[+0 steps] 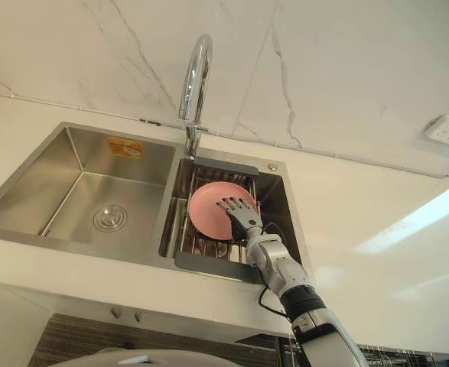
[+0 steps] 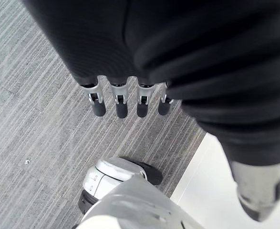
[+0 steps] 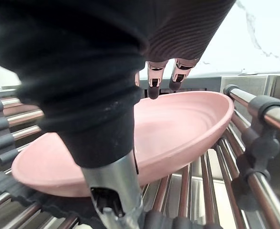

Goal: Walk over to the sink, pick up the cup, carry it to the dishwasher, place the cup inside the dishwasher, then close the dishwasher door

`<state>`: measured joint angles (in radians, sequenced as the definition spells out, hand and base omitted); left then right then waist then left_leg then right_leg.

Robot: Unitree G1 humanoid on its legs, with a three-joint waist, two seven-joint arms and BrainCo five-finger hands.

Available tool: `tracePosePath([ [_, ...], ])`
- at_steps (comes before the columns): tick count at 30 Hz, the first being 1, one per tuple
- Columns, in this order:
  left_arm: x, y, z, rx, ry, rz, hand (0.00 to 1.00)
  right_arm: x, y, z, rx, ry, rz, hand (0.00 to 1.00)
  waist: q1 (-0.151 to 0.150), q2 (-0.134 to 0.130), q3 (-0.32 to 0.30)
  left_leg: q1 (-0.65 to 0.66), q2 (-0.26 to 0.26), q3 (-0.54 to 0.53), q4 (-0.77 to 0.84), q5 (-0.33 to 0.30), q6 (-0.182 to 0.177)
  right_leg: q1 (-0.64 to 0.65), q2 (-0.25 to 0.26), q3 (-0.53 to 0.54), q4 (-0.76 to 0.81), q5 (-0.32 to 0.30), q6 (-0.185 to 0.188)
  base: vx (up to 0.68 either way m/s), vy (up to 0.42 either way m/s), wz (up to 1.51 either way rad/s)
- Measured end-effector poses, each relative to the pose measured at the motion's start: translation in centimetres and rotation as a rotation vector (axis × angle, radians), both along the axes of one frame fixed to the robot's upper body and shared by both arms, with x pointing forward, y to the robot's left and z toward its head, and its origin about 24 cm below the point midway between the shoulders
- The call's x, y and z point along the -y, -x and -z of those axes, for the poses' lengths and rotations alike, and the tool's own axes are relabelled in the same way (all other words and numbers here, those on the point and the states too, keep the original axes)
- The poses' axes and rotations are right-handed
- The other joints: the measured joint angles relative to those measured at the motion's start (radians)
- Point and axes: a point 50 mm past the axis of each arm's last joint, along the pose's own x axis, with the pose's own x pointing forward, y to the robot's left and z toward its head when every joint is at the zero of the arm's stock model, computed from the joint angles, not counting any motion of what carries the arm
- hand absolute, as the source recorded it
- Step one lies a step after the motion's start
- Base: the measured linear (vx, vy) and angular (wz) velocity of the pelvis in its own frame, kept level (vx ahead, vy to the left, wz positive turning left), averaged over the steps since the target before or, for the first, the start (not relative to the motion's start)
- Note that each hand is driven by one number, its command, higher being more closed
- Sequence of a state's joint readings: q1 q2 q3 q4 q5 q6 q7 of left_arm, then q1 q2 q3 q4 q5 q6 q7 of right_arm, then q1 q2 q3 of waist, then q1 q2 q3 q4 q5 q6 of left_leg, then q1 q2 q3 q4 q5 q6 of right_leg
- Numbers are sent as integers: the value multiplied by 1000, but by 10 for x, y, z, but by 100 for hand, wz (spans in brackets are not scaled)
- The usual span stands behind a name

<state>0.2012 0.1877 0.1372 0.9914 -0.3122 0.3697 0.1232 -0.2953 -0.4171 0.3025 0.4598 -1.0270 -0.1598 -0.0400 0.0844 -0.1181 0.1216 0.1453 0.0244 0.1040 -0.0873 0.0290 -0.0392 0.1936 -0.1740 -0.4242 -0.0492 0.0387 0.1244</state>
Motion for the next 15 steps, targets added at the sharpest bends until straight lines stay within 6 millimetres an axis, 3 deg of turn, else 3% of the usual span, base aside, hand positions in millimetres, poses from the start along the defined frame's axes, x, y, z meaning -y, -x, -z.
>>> tracePosePath([
  [7, -1, -2, 0, 6, -3, 4, 0, -4, -1, 3, -77, 21, -63, 0, 3, -5, 3, -1, 1, -4, 0, 0, -1, 0, 1, -4, 2, 1, 1, -1, 1, 1],
  [8, -2, -3, -1, 8, -5, 5, 0, -5, -1, 4, -91, 27, -68, 100, 4, -6, 4, -2, 1, -6, 0, 0, -1, 1, 1, -6, 2, 1, 2, -9, 3, 5],
  [15, -3, -5, -1, 12, -7, 10, 0, -5, 0, 4, -78, 43, -91, 100, 3, -10, 6, -3, 2, -17, 0, 2, -6, 7, 1, -23, 2, -8, -4, -8, 1, 5],
])
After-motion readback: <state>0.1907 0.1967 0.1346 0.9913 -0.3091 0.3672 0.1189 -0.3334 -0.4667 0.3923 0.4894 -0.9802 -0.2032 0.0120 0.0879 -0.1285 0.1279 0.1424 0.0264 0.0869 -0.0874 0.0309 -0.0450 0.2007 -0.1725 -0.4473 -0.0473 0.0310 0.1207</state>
